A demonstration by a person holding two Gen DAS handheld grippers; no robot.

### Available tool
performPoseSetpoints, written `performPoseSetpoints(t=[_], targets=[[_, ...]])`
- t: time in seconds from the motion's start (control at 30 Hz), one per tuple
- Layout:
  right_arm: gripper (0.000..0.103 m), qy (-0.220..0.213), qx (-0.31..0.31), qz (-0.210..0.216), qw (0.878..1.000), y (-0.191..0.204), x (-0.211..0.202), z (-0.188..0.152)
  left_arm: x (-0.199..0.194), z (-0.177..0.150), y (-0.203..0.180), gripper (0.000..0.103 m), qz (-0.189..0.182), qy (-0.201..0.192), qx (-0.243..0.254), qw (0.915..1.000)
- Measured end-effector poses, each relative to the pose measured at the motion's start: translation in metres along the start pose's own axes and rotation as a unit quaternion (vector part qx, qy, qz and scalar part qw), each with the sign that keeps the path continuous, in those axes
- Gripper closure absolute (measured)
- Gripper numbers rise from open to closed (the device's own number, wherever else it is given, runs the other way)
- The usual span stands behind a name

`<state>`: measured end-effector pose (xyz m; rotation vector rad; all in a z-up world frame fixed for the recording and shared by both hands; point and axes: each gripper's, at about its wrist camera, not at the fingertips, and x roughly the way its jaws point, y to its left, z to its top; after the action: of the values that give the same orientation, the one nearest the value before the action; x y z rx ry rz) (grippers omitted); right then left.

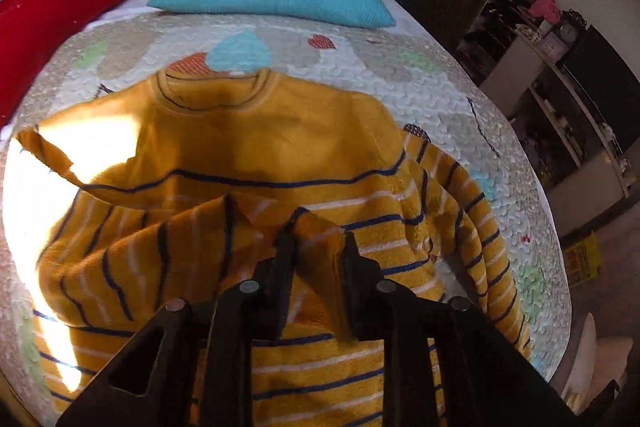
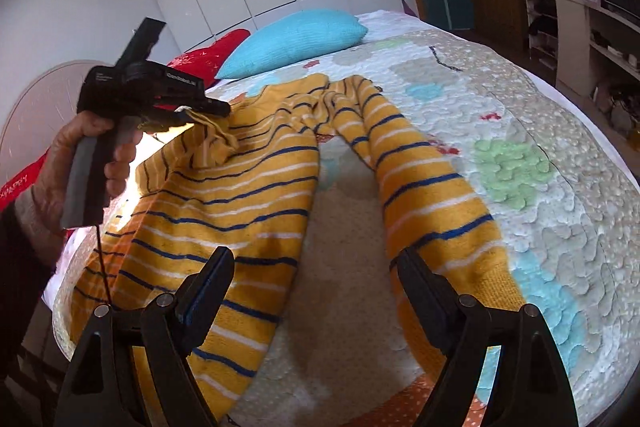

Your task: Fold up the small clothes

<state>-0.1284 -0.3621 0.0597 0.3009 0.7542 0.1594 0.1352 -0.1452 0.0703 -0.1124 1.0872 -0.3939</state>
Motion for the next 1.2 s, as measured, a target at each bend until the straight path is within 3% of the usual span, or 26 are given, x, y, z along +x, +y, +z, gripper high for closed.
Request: performPoseSetpoints(t=[0.1,0.23,0.33,0.4,0.5,0.6,0.7,0.8,0.83,0.9,0.97,1.03,1.1,1.13,1.17,1.2], targets=[[0.015,-0.007,0.002,-0.003,1.000,-0.006,-0.004,0.004,0.013,-0.010,-0.001,0.064,-0.058,0.024,-0.022,0.9978],[0.015,-0.013,-0.017,0.007,1.000,0.004,-0.001,0.018,-0.033,-0.031,0.002,0.038,-0.109,-0.005,-0.011,0.9939],[0.015,-0.017,-0.035,0.028,0.999,0.021,0.006,0.036,-0.083,-0.058,0.025,0.028,-0.097,-0.042,-0.007,0.9944],[0.015,-0.015,-0.047,0.050,0.998,0.034,0.015,0.054,-0.113,-0.081,0.047,0.026,-0.046,-0.067,-0.006,0.9966],[0.015,-0.010,-0.068,0.071,0.995,0.057,0.040,0.087,-0.145,-0.120,0.082,0.026,0.069,-0.094,-0.007,0.9931],[0.015,0.009,-0.090,0.078,0.993,0.085,0.080,0.122,-0.155,-0.152,0.128,0.026,0.117,-0.089,-0.050,0.9879],[0.015,0.051,-0.104,0.115,0.987,0.126,0.126,0.149,-0.155,-0.183,0.171,0.026,0.126,-0.079,-0.104,0.9835],[0.015,0.091,-0.121,0.146,0.978,0.173,0.172,0.165,-0.144,-0.209,0.192,0.029,0.106,-0.060,-0.146,0.9817],[0.015,0.104,-0.130,0.153,0.974,0.189,0.188,0.168,-0.140,-0.216,0.194,0.033,0.095,-0.055,-0.152,0.9823],[0.015,0.124,-0.164,0.145,0.968,0.220,0.220,0.171,-0.136,-0.225,0.189,0.054,0.095,-0.052,-0.140,0.9842],[0.015,0.154,-0.202,0.133,0.958,0.246,0.255,0.168,-0.136,-0.230,0.179,0.062,0.103,-0.056,-0.122,0.9855],[0.015,0.172,-0.236,0.101,0.951,0.263,0.284,0.162,-0.136,-0.233,0.172,0.068,0.082,-0.056,-0.116,0.9883],[0.024,0.206,-0.255,0.103,0.939,0.274,0.305,0.151,-0.136,-0.237,0.165,0.068,0.086,-0.058,-0.108,0.9888],[0.056,0.223,-0.263,0.114,0.932,0.278,0.311,0.144,-0.135,-0.239,0.162,0.068,0.090,-0.058,-0.100,0.9892],[0.096,0.241,-0.273,0.127,0.923,0.283,0.314,0.138,-0.134,-0.242,0.159,0.068,0.096,-0.060,-0.092,0.9892],[0.098,0.248,-0.287,0.122,0.917,0.288,0.315,0.132,-0.133,-0.242,0.156,0.067,0.101,-0.063,-0.086,0.9892]])
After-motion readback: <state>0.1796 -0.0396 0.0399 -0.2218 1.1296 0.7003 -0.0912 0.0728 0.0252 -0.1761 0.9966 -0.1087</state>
